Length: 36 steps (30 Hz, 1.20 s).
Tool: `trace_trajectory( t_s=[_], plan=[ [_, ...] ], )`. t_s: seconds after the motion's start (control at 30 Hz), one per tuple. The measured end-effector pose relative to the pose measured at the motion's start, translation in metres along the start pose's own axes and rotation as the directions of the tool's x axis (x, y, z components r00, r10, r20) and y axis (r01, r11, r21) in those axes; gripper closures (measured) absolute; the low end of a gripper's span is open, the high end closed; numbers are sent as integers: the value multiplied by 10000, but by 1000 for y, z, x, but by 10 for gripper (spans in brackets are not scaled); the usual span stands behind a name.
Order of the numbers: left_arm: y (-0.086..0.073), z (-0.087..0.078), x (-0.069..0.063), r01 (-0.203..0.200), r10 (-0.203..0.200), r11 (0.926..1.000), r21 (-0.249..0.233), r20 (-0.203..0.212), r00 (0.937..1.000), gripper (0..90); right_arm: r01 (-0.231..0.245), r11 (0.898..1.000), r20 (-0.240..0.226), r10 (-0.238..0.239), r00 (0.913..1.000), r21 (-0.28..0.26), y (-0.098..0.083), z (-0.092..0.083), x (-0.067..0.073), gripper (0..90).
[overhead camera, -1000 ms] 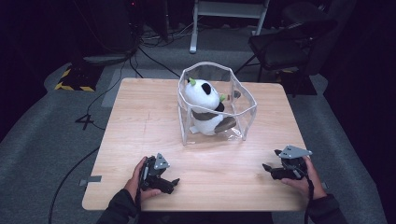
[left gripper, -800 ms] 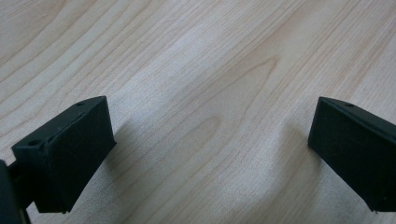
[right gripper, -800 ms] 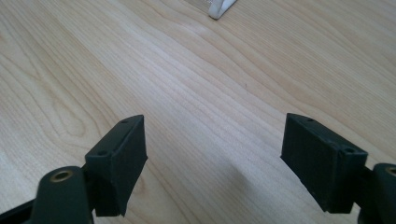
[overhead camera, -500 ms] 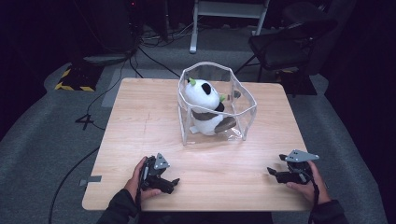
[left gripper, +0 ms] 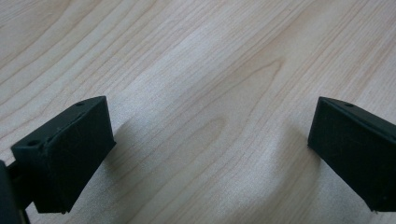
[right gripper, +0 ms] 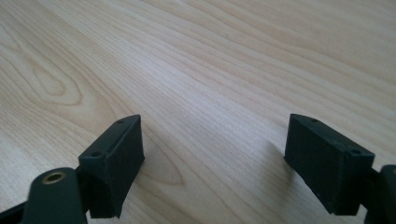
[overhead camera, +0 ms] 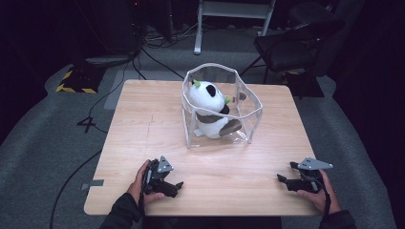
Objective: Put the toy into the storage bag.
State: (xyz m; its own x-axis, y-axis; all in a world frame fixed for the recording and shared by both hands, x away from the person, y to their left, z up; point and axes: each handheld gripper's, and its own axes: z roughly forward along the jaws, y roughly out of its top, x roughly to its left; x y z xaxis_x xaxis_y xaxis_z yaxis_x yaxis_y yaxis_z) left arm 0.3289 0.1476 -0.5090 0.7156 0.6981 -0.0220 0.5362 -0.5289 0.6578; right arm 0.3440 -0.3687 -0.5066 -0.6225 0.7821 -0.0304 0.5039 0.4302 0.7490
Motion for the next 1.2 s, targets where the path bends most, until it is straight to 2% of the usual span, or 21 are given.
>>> trace_trajectory(
  t_s=[0.07,1.2],
  plan=[
    [0,0,0,-1,1,10000,-3,22,10000,2,-202,9998,-60,202,9998,71,-1,0,-2,194],
    [1,0,0,-1,0,10000,-20,-126,9999,4,-66,10000,-178,66,9998,40,2,3,-5,192]
  ],
)
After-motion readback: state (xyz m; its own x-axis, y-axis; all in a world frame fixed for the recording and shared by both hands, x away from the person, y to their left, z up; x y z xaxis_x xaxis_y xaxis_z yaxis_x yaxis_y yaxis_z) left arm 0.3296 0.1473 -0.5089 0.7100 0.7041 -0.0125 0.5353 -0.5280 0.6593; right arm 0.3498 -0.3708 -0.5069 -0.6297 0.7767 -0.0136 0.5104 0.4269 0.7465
